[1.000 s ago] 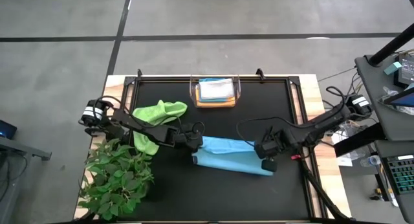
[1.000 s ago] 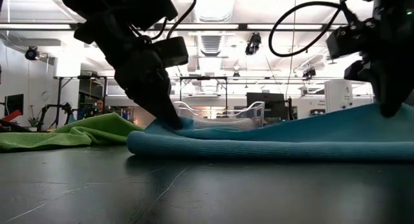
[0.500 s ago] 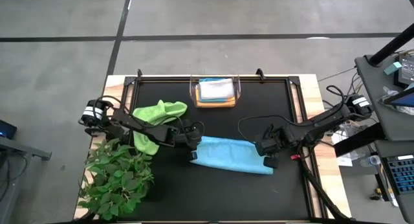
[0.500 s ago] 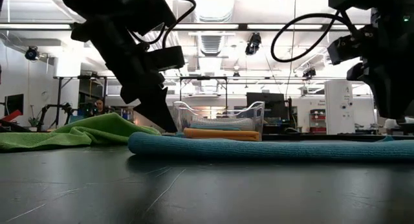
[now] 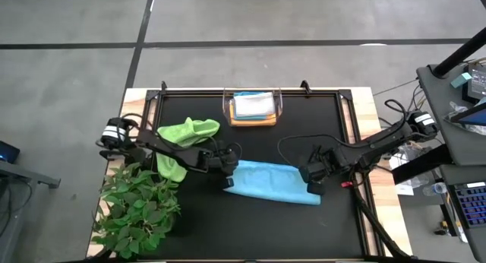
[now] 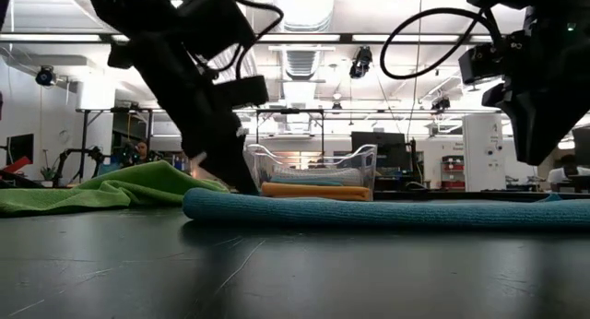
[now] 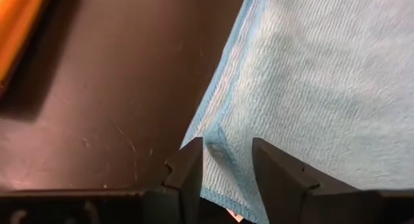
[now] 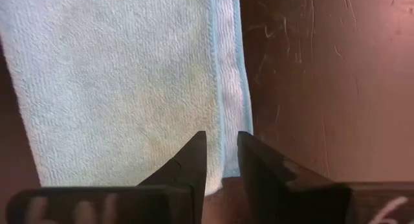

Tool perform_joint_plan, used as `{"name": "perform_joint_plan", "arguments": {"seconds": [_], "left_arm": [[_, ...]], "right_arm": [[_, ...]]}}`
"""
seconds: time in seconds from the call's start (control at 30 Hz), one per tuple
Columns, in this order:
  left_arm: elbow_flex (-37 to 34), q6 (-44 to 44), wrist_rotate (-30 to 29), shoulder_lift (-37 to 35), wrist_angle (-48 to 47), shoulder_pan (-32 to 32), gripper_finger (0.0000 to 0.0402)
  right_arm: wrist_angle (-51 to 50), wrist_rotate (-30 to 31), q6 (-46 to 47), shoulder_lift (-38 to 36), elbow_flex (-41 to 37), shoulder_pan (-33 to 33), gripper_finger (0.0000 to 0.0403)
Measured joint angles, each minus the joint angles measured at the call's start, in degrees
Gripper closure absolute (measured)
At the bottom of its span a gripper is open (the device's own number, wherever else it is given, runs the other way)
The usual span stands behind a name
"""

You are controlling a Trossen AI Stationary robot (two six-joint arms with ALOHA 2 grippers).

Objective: Fold microfiber towels
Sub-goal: Fold the blue microfiber cloth

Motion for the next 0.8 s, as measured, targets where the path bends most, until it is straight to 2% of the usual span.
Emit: {"name": "perform_joint_plan", "arguments": {"seconds": [0.17,0.37,0.53,0.8], "left_arm": [[0.5,0.0,-0.2,2.6,0.9,0.0,0.0326],[0.5,-0.1,-1.3,1.6,0.5,0.0,0.0395],[0.5,-0.2,-2.4,0.5,0.3,0.0,0.0395],[0.5,-0.4,-2.7,0.0,0.0,-0.1,0.04]], "right_arm": [[0.2,0.1,0.0,0.0,0.0,0.0,0.033],[0.7,1.4,0.3,0.0,-0.3,0.0,0.0327],[0.5,-0.1,4.5,0.0,-1.9,-0.1,0.0321],[-2.0,-9.3,12.1,-0.5,-5.9,-0.1,0.0288]]}}
